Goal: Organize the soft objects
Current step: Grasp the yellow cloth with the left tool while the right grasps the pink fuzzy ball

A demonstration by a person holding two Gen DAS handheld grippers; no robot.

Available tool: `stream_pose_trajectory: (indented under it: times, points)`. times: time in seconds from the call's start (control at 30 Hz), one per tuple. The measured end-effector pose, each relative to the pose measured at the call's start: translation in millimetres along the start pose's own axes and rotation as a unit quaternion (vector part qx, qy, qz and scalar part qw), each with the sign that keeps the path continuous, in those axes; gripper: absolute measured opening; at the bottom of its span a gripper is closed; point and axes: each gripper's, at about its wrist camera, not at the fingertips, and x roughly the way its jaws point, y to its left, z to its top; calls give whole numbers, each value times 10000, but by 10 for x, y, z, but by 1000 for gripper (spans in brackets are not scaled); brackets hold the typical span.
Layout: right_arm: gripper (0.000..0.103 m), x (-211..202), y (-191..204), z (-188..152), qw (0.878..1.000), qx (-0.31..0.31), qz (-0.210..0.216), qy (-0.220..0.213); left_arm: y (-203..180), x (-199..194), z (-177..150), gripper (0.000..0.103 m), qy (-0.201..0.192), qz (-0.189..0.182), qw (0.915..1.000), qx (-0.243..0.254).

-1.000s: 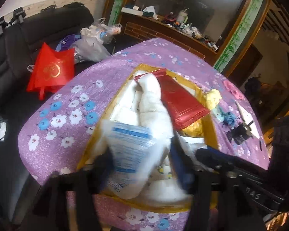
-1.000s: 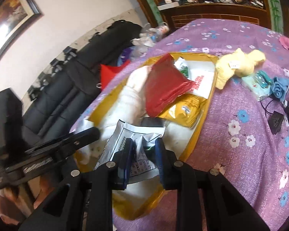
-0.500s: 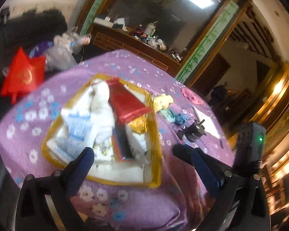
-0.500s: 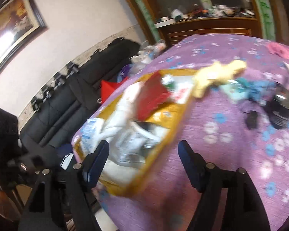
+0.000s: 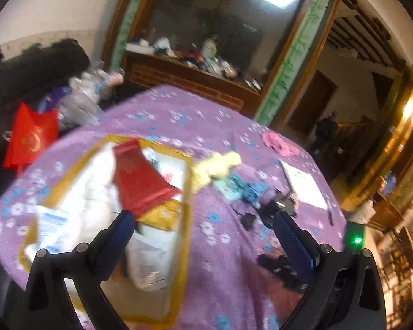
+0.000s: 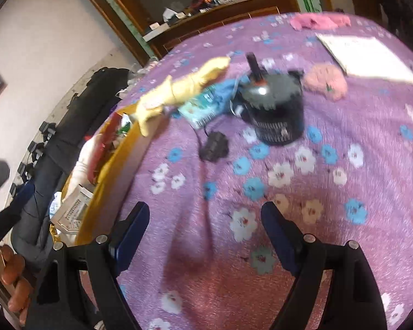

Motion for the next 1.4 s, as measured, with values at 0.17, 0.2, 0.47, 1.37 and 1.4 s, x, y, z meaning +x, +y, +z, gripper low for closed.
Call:
stream_pose_trajectory:
  times: [0.17,0.2,0.47,1.37,1.4]
  points:
    - [83,-2,-98,9,9989,136,395,205,-225,340,39,102,884,-390,9943,450]
    - [83,-59,-141,42,9980,240,556,186,-280,371,46,102,875,-391,9937,584]
    - [83,-572,-164,766,9948,-81,988,-235,-590,556,385,102,745,-154,9907,1124]
    - [81,113,-1421,1578,9913,1247,-297,-284,-697,2581,1056,92,2346,471,9553,1736]
    - [81,115,-1418,1575,9912,1256,-306,-284,-690,2637,1055,93,2426,511,9529,1744]
